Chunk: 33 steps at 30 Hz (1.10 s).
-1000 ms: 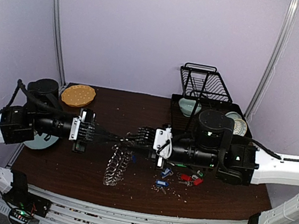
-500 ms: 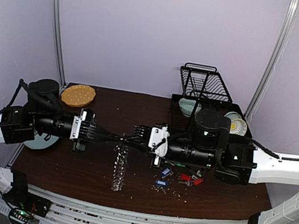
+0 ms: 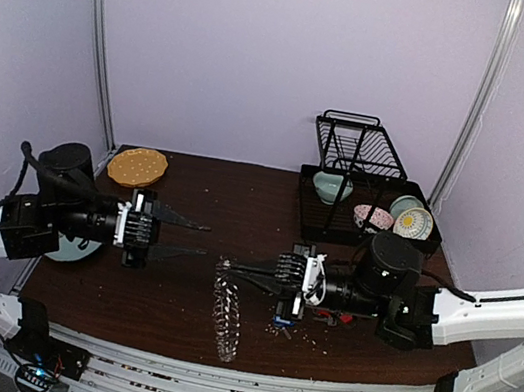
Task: Put the keys on the keyring
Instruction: Pass from the left arm to the right
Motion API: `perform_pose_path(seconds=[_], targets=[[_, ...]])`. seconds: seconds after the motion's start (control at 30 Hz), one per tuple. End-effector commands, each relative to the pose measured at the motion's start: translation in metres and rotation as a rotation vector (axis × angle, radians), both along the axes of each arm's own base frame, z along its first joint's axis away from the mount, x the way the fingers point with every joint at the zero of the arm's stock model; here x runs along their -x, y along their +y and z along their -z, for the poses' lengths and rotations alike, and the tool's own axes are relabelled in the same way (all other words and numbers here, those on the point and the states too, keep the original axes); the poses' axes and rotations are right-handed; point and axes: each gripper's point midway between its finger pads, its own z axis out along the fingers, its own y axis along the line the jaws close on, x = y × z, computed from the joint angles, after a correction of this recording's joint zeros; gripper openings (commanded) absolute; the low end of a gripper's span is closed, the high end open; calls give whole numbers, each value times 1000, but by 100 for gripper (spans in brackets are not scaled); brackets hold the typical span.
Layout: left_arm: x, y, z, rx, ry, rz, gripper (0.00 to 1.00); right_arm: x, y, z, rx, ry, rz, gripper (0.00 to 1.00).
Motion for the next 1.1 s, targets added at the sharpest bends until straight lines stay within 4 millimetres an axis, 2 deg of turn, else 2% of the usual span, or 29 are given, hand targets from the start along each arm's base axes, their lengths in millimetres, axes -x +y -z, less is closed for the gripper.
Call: perform_pose_path(seconds=[0.0,0.27,0.47,0.6,0.73,1.07], targets=[[10,-4,-18,85,22,68,26,19,-13,-69,-306,-65,-103,0],[21,-2,-22,97,31,123,26,15,-9,-71,-360,-73,-89,0],[21,-4,-29,126,58,129,26,12,-2,-70,-370,-77,-82,0],[22,-6,-31,137,77,135,22,8,4,-67,-365,-82,-68,0],[22,-6,-26,122,81,139,19,4,6,-68,-372,-84,-49,0],[23,-9,-6,9,77,142,28,1,-2,-74,-388,-87,-13,0]])
